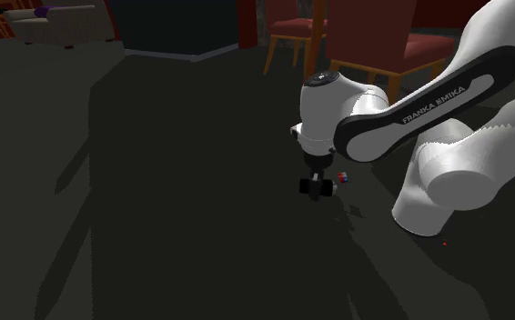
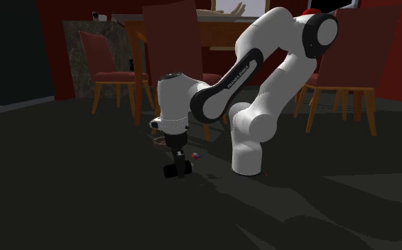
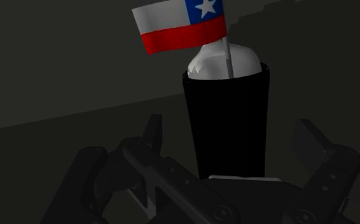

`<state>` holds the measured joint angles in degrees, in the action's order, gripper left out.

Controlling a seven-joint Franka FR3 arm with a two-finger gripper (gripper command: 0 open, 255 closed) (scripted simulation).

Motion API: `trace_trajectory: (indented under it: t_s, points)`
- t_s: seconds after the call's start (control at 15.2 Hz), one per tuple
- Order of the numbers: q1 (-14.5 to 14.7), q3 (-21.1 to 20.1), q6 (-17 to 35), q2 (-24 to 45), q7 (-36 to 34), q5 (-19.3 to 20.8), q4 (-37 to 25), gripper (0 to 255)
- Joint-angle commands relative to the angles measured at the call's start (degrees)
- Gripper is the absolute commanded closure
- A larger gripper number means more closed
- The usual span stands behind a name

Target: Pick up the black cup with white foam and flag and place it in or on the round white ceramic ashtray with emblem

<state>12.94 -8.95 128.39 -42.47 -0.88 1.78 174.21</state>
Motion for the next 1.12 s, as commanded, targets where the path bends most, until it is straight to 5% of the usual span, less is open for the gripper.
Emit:
trace_trajectory:
  t_s: [0.0, 0.07, 0.66, 1.06]
  points:
    - [0.0, 0.0, 0.0, 0.0, 0.0, 0.0, 0.0, 0]
    - [0.0, 0.0, 0.0, 0.0, 0.0, 0.0, 0.0, 255]
    - [0.0, 0.0, 0.02, 0.01, 0.0, 0.0, 0.01, 255]
    - [0.31, 0.66, -7.12, -4.41, 0.86, -0.12, -2.74, 255]
